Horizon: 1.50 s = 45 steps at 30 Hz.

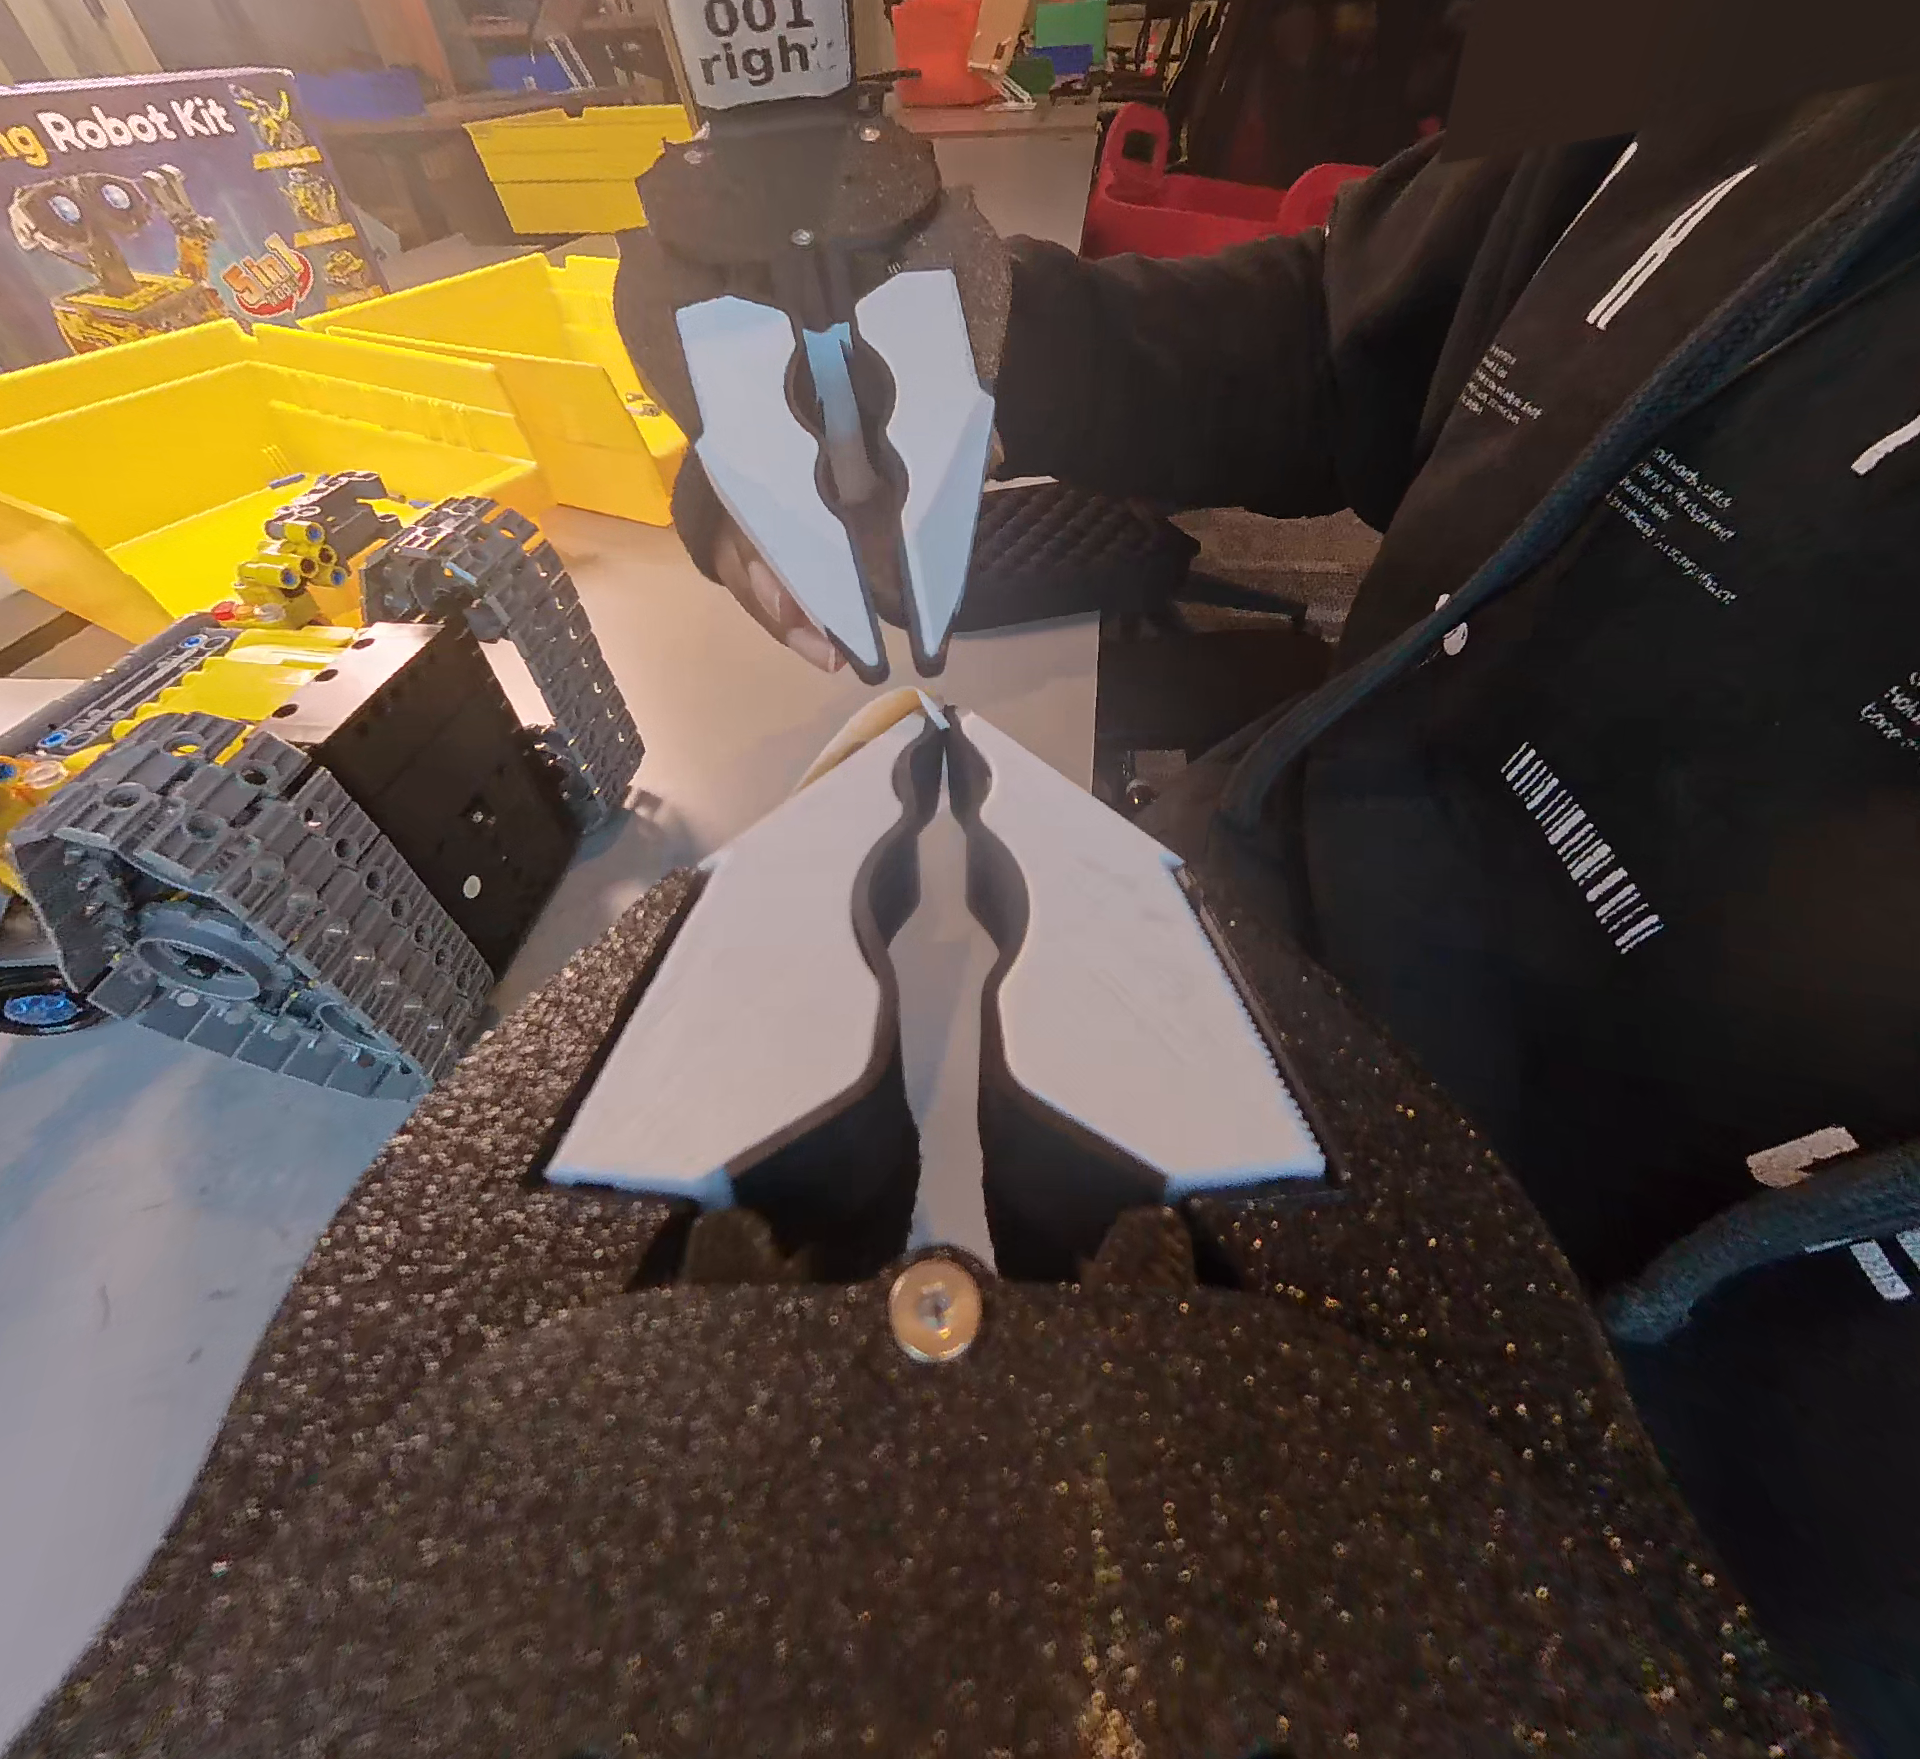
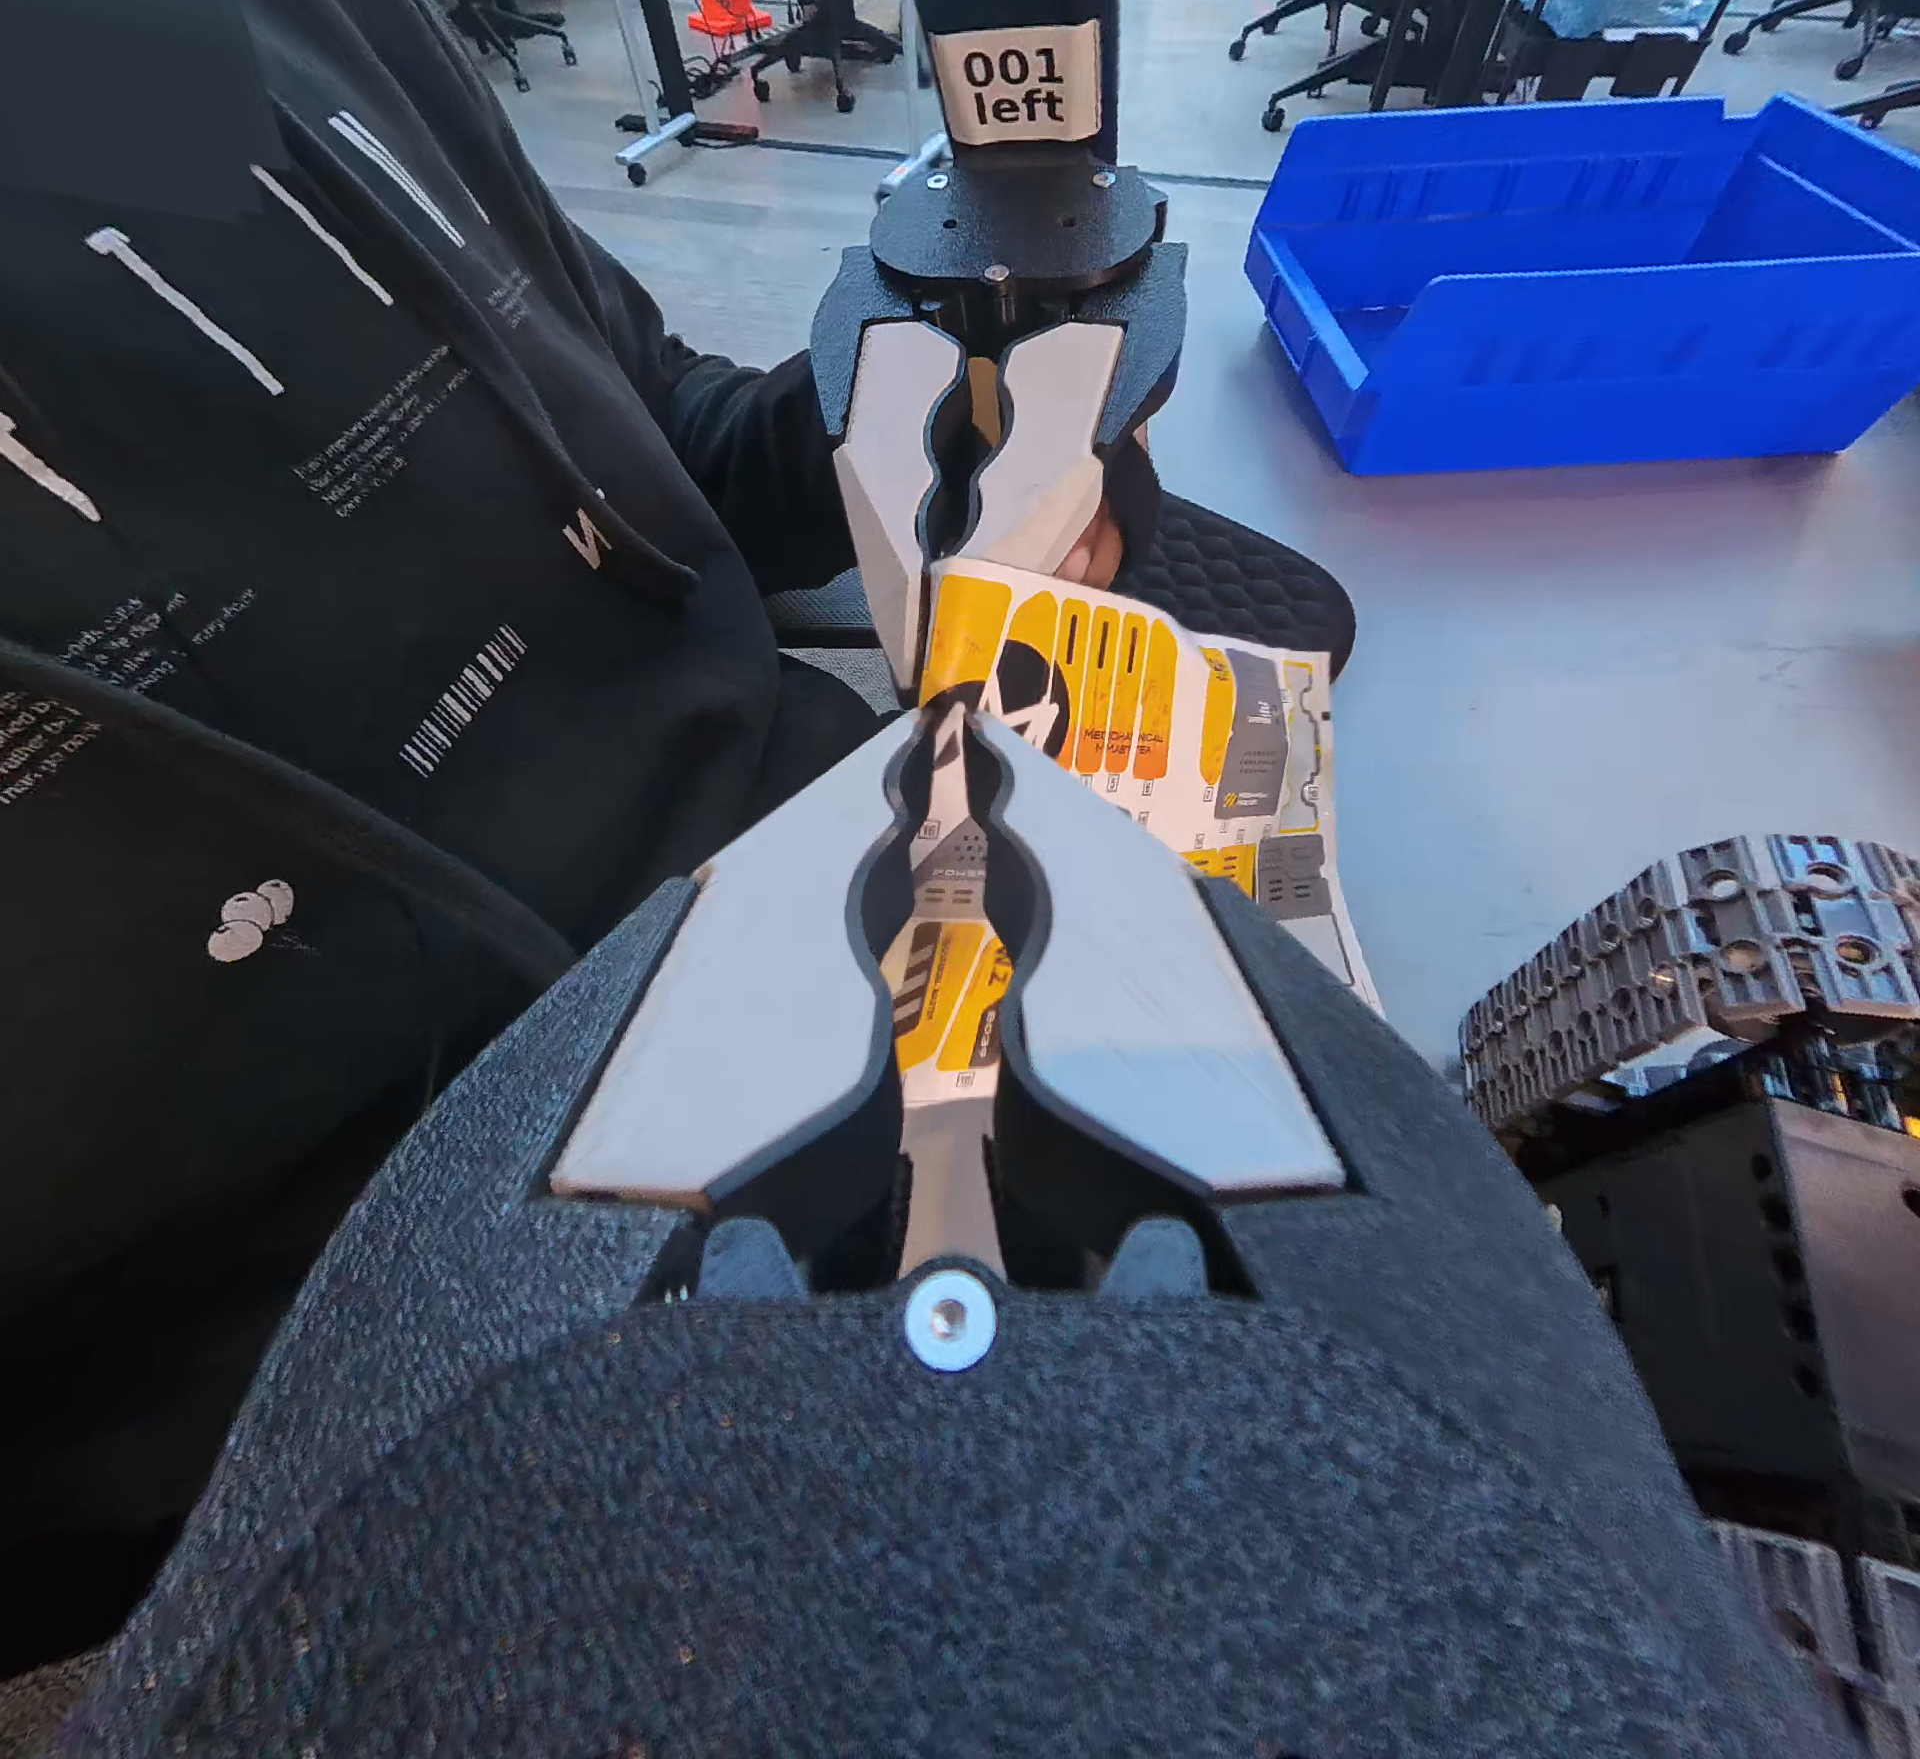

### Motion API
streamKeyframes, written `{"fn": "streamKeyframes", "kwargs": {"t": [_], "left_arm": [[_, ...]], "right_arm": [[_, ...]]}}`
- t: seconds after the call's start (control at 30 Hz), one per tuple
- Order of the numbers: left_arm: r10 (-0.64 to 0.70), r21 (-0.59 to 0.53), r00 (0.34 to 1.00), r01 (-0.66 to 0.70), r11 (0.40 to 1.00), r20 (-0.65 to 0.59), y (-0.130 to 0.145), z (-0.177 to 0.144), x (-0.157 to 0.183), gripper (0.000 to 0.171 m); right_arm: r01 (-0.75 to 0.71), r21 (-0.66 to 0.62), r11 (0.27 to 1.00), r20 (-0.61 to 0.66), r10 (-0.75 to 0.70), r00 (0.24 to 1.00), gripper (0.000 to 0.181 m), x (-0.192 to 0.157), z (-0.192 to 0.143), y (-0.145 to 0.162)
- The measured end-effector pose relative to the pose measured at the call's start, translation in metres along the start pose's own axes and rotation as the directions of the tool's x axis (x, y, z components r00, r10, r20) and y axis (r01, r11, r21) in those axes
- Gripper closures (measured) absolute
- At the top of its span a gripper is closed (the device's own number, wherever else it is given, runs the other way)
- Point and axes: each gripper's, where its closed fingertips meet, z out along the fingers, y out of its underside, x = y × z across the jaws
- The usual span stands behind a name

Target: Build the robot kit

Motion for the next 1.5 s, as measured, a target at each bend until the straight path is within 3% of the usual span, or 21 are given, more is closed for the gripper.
{"fn": "streamKeyframes", "kwargs": {"t": [0.3,0.5,0.7,1.5], "left_arm": [[-0.006,0.012,1.0,0.006,1.0,-0.003,-0.002,-0.001,0.001,0.171],[0.005,-0.007,1.0,-0.005,1.0,-0.005,0.001,0.0,0.002,0.171],[0.012,-0.019,1.0,-0.012,1.0,-0.005,0.003,0.001,0.003,0.171],[-0.002,-0.014,0.998,0.001,1.0,-0.063,0.007,0.003,0.012,0.171]], "right_arm": [[0.068,-0.02,0.997,0.0,-0.068,0.998,0.166,-0.008,0.006,0.004],[0.034,-0.014,0.999,0.049,-0.034,0.998,0.18,-0.008,0.007,0.005],[0.009,-0.023,1.0,0.08,-0.007,0.997,0.181,-0.008,0.008,0.007],[0.097,0.025,0.995,-0.068,-0.095,0.993,0.181,0.009,-0.002,-0.008]]}}
